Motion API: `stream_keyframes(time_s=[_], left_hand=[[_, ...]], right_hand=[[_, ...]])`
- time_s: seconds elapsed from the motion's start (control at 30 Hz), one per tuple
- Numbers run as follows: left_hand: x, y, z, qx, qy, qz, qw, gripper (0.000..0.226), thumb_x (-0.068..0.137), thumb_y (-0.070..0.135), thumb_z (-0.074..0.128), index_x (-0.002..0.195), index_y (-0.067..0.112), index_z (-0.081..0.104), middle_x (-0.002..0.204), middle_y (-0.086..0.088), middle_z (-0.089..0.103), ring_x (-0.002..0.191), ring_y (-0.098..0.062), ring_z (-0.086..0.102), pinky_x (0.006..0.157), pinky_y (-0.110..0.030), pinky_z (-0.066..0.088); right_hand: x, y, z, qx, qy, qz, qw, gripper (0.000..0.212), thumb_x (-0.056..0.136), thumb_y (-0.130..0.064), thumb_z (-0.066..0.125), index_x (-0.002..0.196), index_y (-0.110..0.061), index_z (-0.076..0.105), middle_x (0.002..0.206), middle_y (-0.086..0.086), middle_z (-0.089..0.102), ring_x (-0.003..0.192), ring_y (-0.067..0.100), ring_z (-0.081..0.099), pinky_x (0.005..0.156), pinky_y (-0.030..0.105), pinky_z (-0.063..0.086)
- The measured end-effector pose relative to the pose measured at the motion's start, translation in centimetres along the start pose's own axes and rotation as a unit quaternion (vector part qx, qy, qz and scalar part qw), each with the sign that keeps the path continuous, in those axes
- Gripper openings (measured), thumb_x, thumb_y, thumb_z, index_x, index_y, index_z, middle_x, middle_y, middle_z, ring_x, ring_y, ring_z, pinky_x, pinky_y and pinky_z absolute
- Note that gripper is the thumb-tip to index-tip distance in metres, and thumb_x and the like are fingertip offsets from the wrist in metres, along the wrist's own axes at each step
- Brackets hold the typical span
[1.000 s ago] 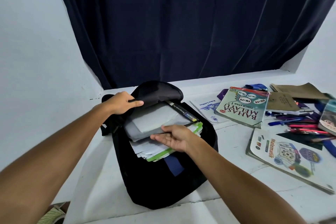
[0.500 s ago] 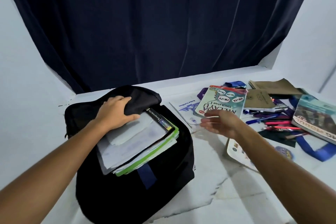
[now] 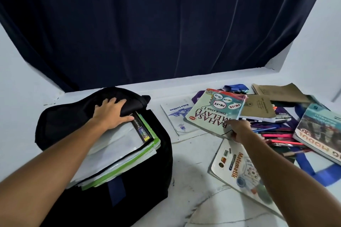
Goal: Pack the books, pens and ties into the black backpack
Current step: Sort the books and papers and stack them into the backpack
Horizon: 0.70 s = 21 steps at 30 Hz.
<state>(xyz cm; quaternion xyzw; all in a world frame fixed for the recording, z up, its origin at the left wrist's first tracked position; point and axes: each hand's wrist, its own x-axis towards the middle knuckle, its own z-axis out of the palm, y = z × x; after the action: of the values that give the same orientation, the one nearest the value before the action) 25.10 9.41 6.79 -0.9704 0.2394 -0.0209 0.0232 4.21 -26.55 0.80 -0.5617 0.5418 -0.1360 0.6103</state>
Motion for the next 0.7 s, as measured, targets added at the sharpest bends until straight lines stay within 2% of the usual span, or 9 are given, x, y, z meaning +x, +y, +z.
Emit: stream_keyframes(time_s=[0.1, 0.17, 0.23, 0.3, 0.4, 0.5, 0.6, 0.7], left_hand=[[-0.2, -0.1, 0.1, -0.002, -0.010, 0.004, 1.000, 0.089, 0.082, 0.074, 0.051, 0.154, 0.030, 0.023, 0.159, -0.009, 0.026, 0.144, -0.033, 0.027, 0.111, -0.054, 0.031], [-0.4, -0.3, 0.0, -0.001, -0.016, 0.001, 1.000, 0.089, 0.083, 0.073, 0.051, 0.155, 0.030, 0.021, 0.161, -0.009, 0.024, 0.146, -0.032, 0.025, 0.112, -0.053, 0.029], [-0.7, -0.7, -0.1, 0.005, -0.022, -0.005, 1.000, 0.089, 0.083, 0.074, 0.049, 0.155, 0.031, 0.019, 0.161, -0.008, 0.022, 0.147, -0.031, 0.024, 0.114, -0.051, 0.028], [-1.2, -1.4, -0.1, 0.008, -0.023, -0.014, 1.000, 0.090, 0.083, 0.075, 0.048, 0.155, 0.031, 0.020, 0.162, -0.007, 0.023, 0.147, -0.030, 0.023, 0.114, -0.051, 0.027], [-2.3, -2.7, 0.0, 0.008, -0.027, -0.031, 0.999, 0.090, 0.081, 0.076, 0.048, 0.155, 0.032, 0.020, 0.162, -0.005, 0.023, 0.148, -0.028, 0.021, 0.114, -0.052, 0.027], [-3.4, -4.2, -0.1, -0.021, -0.034, -0.047, 0.998, 0.092, 0.079, 0.076, 0.052, 0.155, 0.033, 0.021, 0.162, -0.002, 0.023, 0.149, -0.027, 0.020, 0.113, -0.054, 0.029], [-4.5, -5.3, -0.3, -0.057, -0.016, -0.053, 0.997, 0.096, 0.075, 0.076, 0.058, 0.154, 0.033, 0.024, 0.160, -0.001, 0.027, 0.148, -0.024, 0.024, 0.112, -0.049, 0.033], [-4.9, -5.9, -0.6, -0.097, -0.010, -0.056, 0.994, 0.103, 0.066, 0.079, 0.059, 0.151, 0.027, 0.035, 0.155, -0.004, 0.038, 0.142, -0.024, 0.035, 0.111, -0.044, 0.037]], right_hand=[[0.0, -0.6, 0.8, 0.032, -0.039, -0.006, 0.999, 0.027, 0.072, -0.004, 0.082, 0.076, -0.006, 0.056, 0.074, 0.009, 0.061, 0.060, 0.016, 0.050, 0.053, 0.025, 0.039], [-0.2, -1.2, 1.6, 0.037, -0.059, -0.019, 0.997, 0.029, 0.070, 0.000, 0.082, 0.079, -0.007, 0.056, 0.083, 0.011, 0.066, 0.067, 0.022, 0.059, 0.055, 0.028, 0.048], [-0.6, -1.6, 2.4, 0.059, -0.092, -0.027, 0.994, 0.023, 0.076, 0.004, 0.076, 0.087, -0.004, 0.057, 0.098, 0.018, 0.068, 0.075, 0.033, 0.066, 0.061, 0.042, 0.058], [-0.9, -1.6, 3.0, 0.095, -0.132, -0.031, 0.986, 0.023, 0.084, 0.009, 0.064, 0.104, -0.001, 0.057, 0.108, 0.021, 0.067, 0.081, 0.041, 0.067, 0.064, 0.053, 0.059], [-1.2, -1.4, 3.6, 0.163, -0.141, -0.062, 0.975, 0.035, 0.088, 0.013, 0.054, 0.120, -0.001, 0.050, 0.112, 0.018, 0.065, 0.087, 0.038, 0.067, 0.057, 0.046, 0.060], [-2.0, -1.9, 3.4, 0.200, -0.155, -0.103, 0.962, 0.040, 0.090, 0.013, 0.051, 0.127, -0.003, 0.046, 0.115, 0.015, 0.062, 0.092, 0.037, 0.066, 0.059, 0.043, 0.061], [-3.2, -2.8, 2.9, 0.229, -0.196, -0.116, 0.946, 0.040, 0.090, 0.014, 0.049, 0.127, 0.000, 0.048, 0.118, 0.017, 0.062, 0.092, 0.038, 0.065, 0.063, 0.044, 0.061], [-4.5, -4.2, 2.1, 0.256, -0.259, -0.116, 0.924, 0.035, 0.089, 0.015, 0.048, 0.121, 0.003, 0.052, 0.116, 0.019, 0.065, 0.098, 0.038, 0.065, 0.063, 0.043, 0.061]])
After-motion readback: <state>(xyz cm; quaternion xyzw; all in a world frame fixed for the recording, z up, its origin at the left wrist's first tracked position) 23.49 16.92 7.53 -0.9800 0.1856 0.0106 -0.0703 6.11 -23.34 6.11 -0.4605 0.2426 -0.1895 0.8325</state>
